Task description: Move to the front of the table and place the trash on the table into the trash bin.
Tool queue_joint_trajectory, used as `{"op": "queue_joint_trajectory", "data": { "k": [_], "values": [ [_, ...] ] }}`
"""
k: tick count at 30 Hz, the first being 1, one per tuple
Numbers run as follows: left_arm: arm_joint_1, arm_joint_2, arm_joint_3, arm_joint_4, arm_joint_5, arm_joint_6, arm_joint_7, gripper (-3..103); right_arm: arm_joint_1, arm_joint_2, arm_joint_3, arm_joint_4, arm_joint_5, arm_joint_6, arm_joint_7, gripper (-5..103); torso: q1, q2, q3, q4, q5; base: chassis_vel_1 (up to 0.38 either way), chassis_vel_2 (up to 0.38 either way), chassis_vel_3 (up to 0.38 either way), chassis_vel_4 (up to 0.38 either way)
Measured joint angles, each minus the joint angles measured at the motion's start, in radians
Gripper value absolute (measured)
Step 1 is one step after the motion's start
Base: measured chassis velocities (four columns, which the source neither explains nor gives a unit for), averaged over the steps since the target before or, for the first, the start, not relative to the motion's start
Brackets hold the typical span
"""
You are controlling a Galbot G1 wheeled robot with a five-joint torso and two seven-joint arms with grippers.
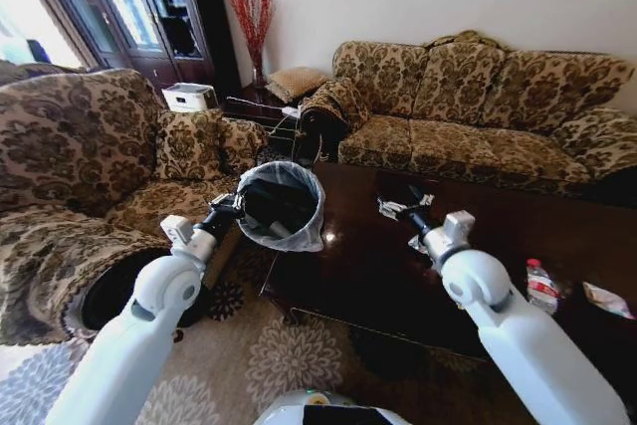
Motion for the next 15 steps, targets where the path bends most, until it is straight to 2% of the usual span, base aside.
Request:
{"op": "queue_joint_trajectory", "data": {
  "k": [8, 13, 15],
  "values": [
    [0.016, 0.002, -0.017, -0.021, 0.0, 0.0, -0.005, 3, -0.053, 0.065, 0.04, -0.014, -0.039, 0.0, -0.006, 100, 0.0, 0.0, 0.0, -0.0003, 0.0001, -0.04, -0.052, -0.037, 0.0],
    [0.02, -0.002, -0.024, -0.024, -0.002, -0.001, -0.004, 3, -0.069, 0.102, 0.043, -0.039, -0.077, 0.003, -0.013, 100, 0.0, 0.0, 0.0, -0.0005, -0.0004, -0.11, -0.223, -0.071, 0.029],
    [0.02, -0.018, -0.021, -0.024, -0.002, -0.003, -0.006, 3, -0.059, 0.134, 0.039, -0.115, -0.111, 0.018, -0.037, 100, 0.0, 0.0, 0.0, -0.0012, -0.0004, -0.109, -0.26, -0.045, 0.112]
  ]
}}
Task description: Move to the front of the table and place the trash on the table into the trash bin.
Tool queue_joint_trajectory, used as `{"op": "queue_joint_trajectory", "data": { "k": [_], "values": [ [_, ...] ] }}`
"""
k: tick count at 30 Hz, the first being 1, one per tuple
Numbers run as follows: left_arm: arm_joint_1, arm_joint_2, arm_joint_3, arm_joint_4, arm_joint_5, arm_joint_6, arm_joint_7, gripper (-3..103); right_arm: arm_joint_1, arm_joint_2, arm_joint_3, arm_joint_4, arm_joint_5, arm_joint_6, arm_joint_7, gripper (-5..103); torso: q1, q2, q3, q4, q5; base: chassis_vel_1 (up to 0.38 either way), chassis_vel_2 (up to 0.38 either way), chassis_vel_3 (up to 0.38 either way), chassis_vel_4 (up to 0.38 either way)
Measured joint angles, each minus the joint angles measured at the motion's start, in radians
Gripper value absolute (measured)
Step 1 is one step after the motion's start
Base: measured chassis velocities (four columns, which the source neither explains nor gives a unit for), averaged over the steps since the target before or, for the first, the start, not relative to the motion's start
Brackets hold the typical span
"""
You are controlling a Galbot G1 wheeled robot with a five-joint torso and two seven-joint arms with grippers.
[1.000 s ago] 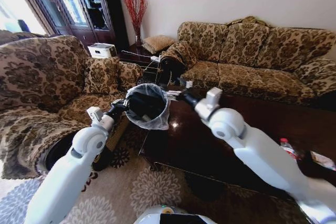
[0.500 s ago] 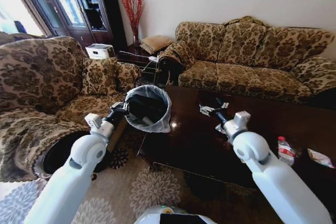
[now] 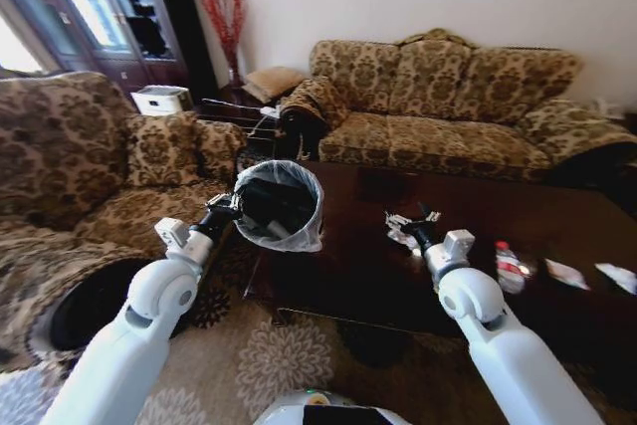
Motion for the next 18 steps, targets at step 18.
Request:
{"op": "queue_joint_trajectory", "data": {
  "k": [18],
  "values": [
    [-0.012, -0.025, 0.022, 0.01, 0.007, -0.002, 0.01, 3, 0.219, 0.15, -0.092, -0.47, -0.002, 0.112, -0.02, 100, 0.0, 0.0, 0.0, 0.0016, 0.0001, -0.019, -0.055, -0.005, 0.03]
  ]
}}
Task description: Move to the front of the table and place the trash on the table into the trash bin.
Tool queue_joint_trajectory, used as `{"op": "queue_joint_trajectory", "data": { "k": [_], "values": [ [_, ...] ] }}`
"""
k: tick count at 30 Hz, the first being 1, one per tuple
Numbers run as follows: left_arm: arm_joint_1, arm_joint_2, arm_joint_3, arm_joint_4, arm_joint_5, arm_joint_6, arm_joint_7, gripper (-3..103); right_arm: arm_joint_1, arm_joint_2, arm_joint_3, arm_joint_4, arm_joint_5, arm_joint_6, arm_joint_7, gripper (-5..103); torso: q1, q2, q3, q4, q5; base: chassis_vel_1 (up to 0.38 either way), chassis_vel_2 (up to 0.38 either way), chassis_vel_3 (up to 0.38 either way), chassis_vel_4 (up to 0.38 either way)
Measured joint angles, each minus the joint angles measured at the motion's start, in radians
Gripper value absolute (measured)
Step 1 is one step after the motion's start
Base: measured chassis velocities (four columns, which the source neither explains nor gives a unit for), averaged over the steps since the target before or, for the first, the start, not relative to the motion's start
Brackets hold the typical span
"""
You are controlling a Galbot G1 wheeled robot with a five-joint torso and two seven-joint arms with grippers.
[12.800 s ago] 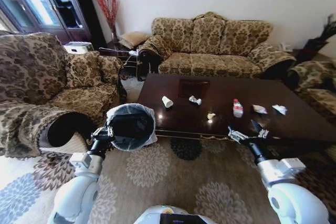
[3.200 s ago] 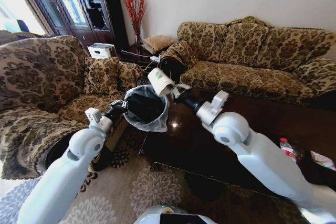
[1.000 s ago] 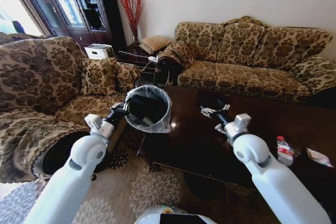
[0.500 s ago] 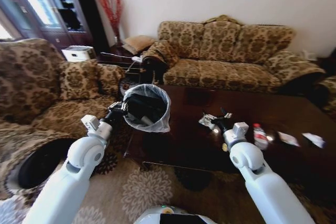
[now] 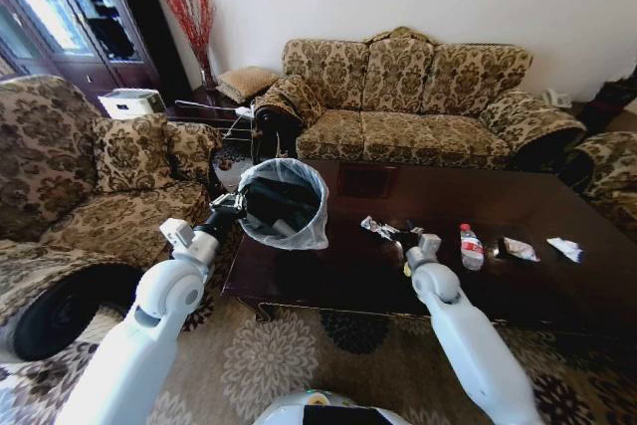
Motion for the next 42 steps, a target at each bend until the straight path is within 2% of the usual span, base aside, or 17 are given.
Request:
{"op": "queue_joint_trajectory", "data": {
  "k": [3, 7, 9, 12, 15, 17, 18, 22, 25, 26, 29, 30, 32, 34, 35, 41, 42],
  "values": [
    [-0.001, 0.003, -0.005, 0.009, -0.001, 0.0, 0.009, 3, -0.001, 0.001, 0.005, -0.028, -0.003, 0.003, -0.006, 100, 0.0, 0.0, 0.0, -0.0011, 0.0001, 0.0, 0.0, 0.0, 0.0],
    [-0.002, -0.007, -0.009, 0.014, 0.0, 0.001, 0.01, 3, 0.0, -0.006, 0.003, -0.07, 0.005, 0.009, -0.02, 102, 0.0, 0.0, 0.0, -0.0009, 0.0002, 0.0, 0.0, 0.0, 0.0],
    [-0.004, -0.011, -0.008, 0.015, 0.0, 0.001, 0.01, 3, 0.002, -0.008, 0.0, -0.085, 0.006, 0.015, -0.029, 99, 0.0, 0.0, 0.0, -0.0008, 0.0001, 0.0, 0.0, 0.0, 0.0],
    [-0.006, -0.025, 0.0, 0.018, 0.008, 0.001, 0.017, 3, 0.02, -0.01, -0.006, -0.13, 0.004, 0.032, -0.056, 88, 0.0, 0.0, 0.0, -0.0007, 0.0002, 0.0, 0.0, 0.0, 0.0],
    [-0.005, -0.03, 0.003, 0.02, 0.017, 0.001, 0.027, 3, 0.025, -0.012, -0.009, -0.147, 0.0, 0.038, -0.068, 79, 0.0, 0.0, 0.0, -0.0008, 0.0002, 0.0, 0.0, 0.0, 0.0],
    [-0.004, -0.031, 0.004, 0.02, 0.019, 0.001, 0.029, 3, 0.027, -0.013, -0.009, -0.154, -0.002, 0.039, -0.075, 79, 0.0, 0.0, 0.0, -0.0009, 0.0002, 0.0, 0.0, 0.0, 0.0],
    [-0.002, -0.032, 0.004, 0.021, 0.021, 0.001, 0.031, 3, 0.031, -0.013, -0.009, -0.162, -0.004, 0.041, -0.083, 71, 0.0, 0.0, 0.0, -0.0009, 0.0002, 0.0, 0.0, 0.0, 0.0],
    [-0.002, -0.032, 0.004, 0.023, 0.023, 0.001, 0.033, 3, 0.045, -0.012, -0.011, -0.185, -0.012, 0.054, -0.115, 63, 0.0, 0.0, 0.0, -0.0008, 0.0002, 0.0, 0.0, 0.0, 0.0],
    [-0.004, -0.036, 0.004, 0.025, 0.023, 0.001, 0.035, 3, 0.064, 0.0, -0.014, -0.205, -0.011, 0.056, -0.129, 50, 0.0, 0.0, 0.0, -0.0007, 0.0002, 0.0, 0.0, 0.0, 0.0],
    [-0.004, -0.036, 0.004, 0.025, 0.023, 0.001, 0.035, 3, 0.064, 0.0, -0.014, -0.205, -0.011, 0.056, -0.129, 50, 0.0, 0.0, 0.0, -0.0007, 0.0002, 0.0, 0.0, 0.0, 0.0],
    [-0.001, -0.04, 0.003, 0.024, 0.025, 0.001, 0.037, 3, 0.082, 0.016, -0.017, -0.227, -0.005, 0.055, -0.139, 34, 0.0, 0.0, 0.0, -0.0008, 0.0002, 0.0, 0.0, 0.0, 0.0],
    [-0.001, -0.04, 0.003, 0.024, 0.025, 0.001, 0.037, 3, 0.082, 0.016, -0.017, -0.227, -0.005, 0.055, -0.139, 34, 0.0, 0.0, 0.0, -0.0008, 0.0002, 0.0, 0.0, 0.0, 0.0],
    [0.0, -0.04, 0.002, 0.023, 0.025, 0.001, 0.038, 3, 0.089, 0.023, -0.019, -0.237, -0.002, 0.054, -0.141, 23, 0.0, 0.0, 0.0, -0.0006, 0.0002, 0.0, 0.0, 0.0, 0.0],
    [0.0, -0.04, 0.002, 0.023, 0.025, 0.001, 0.038, 3, 0.091, 0.025, -0.02, -0.239, 0.0, 0.053, -0.141, 23, 0.0, 0.0, 0.0, -0.0007, 0.0003, 0.0, 0.0, 0.0, 0.0],
    [-0.001, -0.04, 0.002, 0.023, 0.026, 0.001, 0.038, 3, 0.091, 0.026, -0.02, -0.241, 0.001, 0.052, -0.142, 15, 0.0, 0.0, 0.0, -0.0008, 0.0001, 0.0, 0.0, 0.0, 0.0],
    [-0.001, -0.046, 0.012, 0.019, 0.032, 0.001, 0.038, 3, 0.088, 0.027, -0.018, -0.246, 0.001, 0.057, -0.148, 13, 0.0, 0.0, 0.0, -0.0008, 0.0001, 0.0, 0.0, 0.0, 0.0],
    [0.0, -0.047, 0.015, 0.018, 0.034, 0.001, 0.038, 3, 0.084, 0.025, -0.017, -0.244, 0.001, 0.058, -0.148, 8, 0.0, 0.0, 0.0, -0.0008, 0.0001, 0.0, 0.0, 0.0, 0.0]
  ]
}}
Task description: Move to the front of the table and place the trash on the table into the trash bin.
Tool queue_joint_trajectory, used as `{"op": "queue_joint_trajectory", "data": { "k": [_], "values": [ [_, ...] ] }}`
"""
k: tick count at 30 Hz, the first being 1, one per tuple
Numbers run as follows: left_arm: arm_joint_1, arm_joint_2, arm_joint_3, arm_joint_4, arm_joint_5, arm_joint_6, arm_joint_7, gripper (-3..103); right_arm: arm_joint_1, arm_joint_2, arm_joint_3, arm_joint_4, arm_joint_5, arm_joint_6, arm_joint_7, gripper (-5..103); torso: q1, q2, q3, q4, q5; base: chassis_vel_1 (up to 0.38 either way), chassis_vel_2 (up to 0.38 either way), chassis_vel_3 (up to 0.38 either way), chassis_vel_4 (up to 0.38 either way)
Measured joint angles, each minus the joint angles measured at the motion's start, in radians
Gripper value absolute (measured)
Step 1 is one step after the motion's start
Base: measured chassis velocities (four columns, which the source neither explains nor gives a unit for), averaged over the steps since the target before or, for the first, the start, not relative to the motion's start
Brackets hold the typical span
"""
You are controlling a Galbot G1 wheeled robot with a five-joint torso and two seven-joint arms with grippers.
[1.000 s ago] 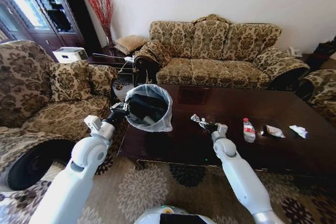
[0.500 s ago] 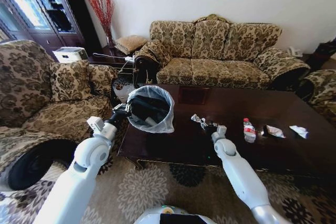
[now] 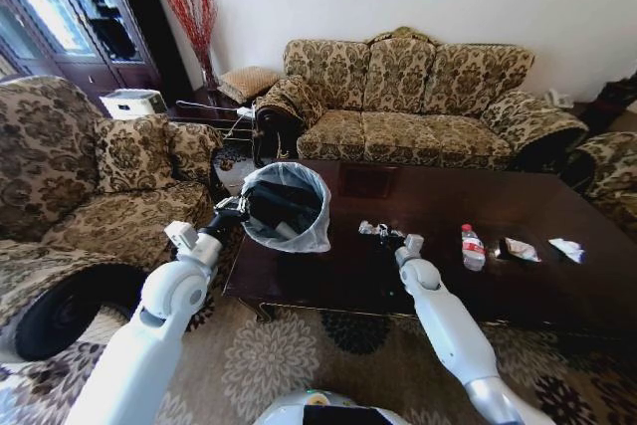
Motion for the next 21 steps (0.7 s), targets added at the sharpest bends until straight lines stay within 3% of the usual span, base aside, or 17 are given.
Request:
{"op": "queue_joint_trajectory", "data": {
  "k": [5, 9, 15, 18, 20, 21],
  "values": [
    [0.001, -0.001, 0.004, -0.006, 0.003, 0.0, -0.001, 3, -0.019, -0.012, 0.005, 0.03, 0.001, 0.015, 0.006, 8, 0.0, 0.0, 0.0, 0.0001, 0.0005, 0.0, 0.0, 0.0, 0.0],
    [0.006, 0.004, 0.004, -0.013, 0.003, 0.0, -0.001, 3, -0.034, -0.041, 0.023, 0.159, 0.016, 0.02, 0.043, 8, 0.0, 0.0, 0.0, -0.0001, 0.0005, 0.0, 0.0, 0.0, 0.0],
    [0.004, 0.012, 0.016, 0.004, 0.006, 0.0, 0.005, 3, 0.033, -0.144, 0.016, 0.46, 0.012, 0.043, 0.082, 8, 0.0, 0.0, 0.0, 0.0001, 0.0002, 0.0, 0.0, 0.0, 0.0],
    [-0.002, 0.018, 0.03, 0.014, 0.006, 0.0, 0.005, 3, 0.095, -0.202, 0.001, 0.567, 0.02, 0.066, 0.055, 8, 0.0, 0.0, 0.0, 0.0003, 0.0003, 0.0, 0.0, 0.0, 0.0],
    [-0.012, 0.028, 0.043, 0.019, 0.004, 0.004, 0.004, 3, 0.166, -0.277, -0.031, 0.654, 0.071, 0.061, 0.019, 8, 0.0, 0.0, 0.0, 0.0001, 0.0002, 0.0, 0.0, 0.0, 0.0],
    [-0.012, 0.028, 0.043, 0.019, 0.004, 0.004, 0.004, 3, 0.166, -0.277, -0.031, 0.654, 0.071, 0.061, 0.019, 8, 0.0, 0.0, 0.0, 0.0001, 0.0002, 0.0, 0.0, 0.0, 0.0]
  ]
}}
